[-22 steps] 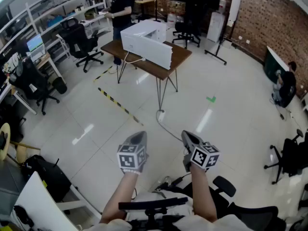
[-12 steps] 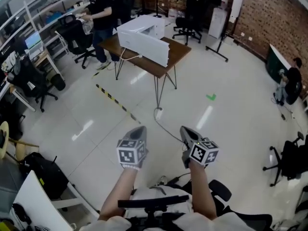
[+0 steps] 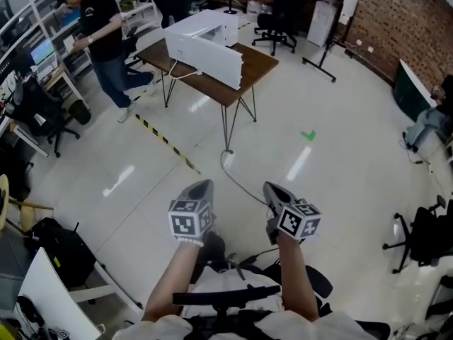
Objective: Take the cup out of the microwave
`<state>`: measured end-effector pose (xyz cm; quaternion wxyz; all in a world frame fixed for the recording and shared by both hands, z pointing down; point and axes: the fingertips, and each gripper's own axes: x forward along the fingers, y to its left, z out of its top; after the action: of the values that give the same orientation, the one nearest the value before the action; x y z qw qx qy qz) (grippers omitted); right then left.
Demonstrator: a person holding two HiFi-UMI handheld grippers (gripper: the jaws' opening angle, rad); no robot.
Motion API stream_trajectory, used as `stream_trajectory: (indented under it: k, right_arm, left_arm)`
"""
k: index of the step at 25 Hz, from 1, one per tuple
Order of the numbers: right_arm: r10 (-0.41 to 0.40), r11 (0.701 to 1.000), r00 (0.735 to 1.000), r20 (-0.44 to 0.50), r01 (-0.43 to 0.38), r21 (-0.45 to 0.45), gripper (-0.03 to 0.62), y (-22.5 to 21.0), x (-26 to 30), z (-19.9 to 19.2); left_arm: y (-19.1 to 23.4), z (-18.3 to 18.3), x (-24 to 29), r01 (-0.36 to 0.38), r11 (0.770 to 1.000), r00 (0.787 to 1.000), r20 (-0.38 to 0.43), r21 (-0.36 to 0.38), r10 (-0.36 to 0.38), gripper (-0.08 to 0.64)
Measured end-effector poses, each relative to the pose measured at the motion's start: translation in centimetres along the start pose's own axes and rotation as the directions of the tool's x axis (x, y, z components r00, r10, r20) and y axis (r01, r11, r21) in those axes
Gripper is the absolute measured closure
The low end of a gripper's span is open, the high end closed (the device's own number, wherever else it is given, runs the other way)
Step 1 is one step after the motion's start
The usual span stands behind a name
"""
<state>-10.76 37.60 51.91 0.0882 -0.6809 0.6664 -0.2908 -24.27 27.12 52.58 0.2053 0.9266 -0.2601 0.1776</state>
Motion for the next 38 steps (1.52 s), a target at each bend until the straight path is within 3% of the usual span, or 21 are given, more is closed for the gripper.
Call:
stream_trajectory:
  k: [6,15,23,38]
  right_arm:
    - [-0.016,1.000,1.000,0.007,0.016,0.015,0.592,-2.5,1.7,1.3]
    - [-0.029,0.999,1.000,0.000,0.029,0.022,0.592,-6.7,7.1,5.3]
    - [-0.024,0.999,0.999,-0.031,0.025,0.027,0.592,-10.5,14.5,9.4]
    - [-0.016,1.000,1.000,-0.007,0.016,-0.008,0.592,-14.2,26.2,17.4]
  left_arm:
    - [-0.1,0.5,3.6,0.022,1.000,0.999,-0.028,0.016,-0.022,0.566]
    - [1.6,4.6,10.8,0.034,0.999,0.999,-0.028,0.009,-0.033,0.566]
    - [5.2,8.1,18.2,0.011,1.000,0.998,-0.064,-0.022,-0.012,0.566]
    - [11.1,16.4,28.2,0.003,1.000,0.999,-0.049,0.002,-0.003,0.566]
